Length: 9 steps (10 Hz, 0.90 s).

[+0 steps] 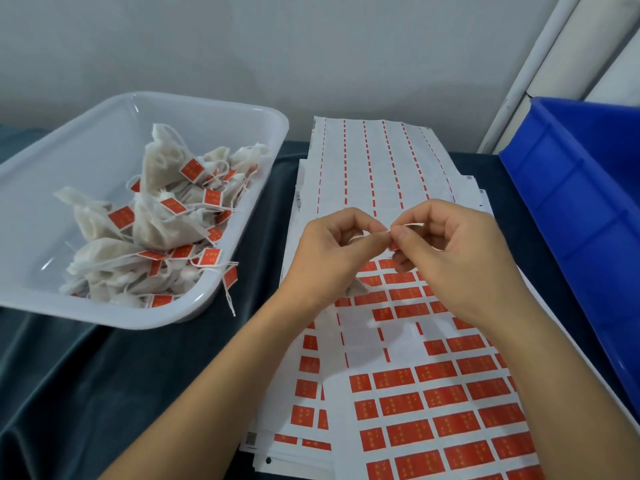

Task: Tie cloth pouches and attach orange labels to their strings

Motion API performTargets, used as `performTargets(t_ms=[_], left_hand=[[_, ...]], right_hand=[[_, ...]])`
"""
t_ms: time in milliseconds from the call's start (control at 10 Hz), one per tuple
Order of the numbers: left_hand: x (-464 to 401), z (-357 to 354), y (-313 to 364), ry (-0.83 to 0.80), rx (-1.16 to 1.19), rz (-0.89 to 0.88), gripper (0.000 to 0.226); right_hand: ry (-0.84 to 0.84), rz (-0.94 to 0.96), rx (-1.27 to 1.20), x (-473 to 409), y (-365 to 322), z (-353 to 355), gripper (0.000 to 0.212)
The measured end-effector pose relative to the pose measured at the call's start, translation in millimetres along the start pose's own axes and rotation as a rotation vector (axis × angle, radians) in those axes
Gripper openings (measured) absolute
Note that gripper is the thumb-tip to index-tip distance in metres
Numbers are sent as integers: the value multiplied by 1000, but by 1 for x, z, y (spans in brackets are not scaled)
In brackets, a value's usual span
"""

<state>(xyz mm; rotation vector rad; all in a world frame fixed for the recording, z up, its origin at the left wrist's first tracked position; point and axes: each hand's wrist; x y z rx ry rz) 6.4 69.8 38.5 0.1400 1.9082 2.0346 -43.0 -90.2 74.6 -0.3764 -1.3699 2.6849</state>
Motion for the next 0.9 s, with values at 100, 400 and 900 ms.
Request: performTargets(t_ms=[100, 400, 900], left_hand=[[8, 9, 28, 143, -49, -99, 8], [46, 118, 85, 514, -302, -232, 13], [60, 139, 65, 533, -1103, -90, 7]], right_hand=[[26, 104, -50, -9, -26, -5, 5], [-220, 387, -241, -26, -131, -72, 10], [-285, 366, 35, -29, -132, -65, 9]])
Point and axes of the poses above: each hand's wrist, its own x-axis away from the middle knuckle, its own z-axis out of the back of the hand, y = z × x, and after that the axes turned 4 degrees about -z, right-handed
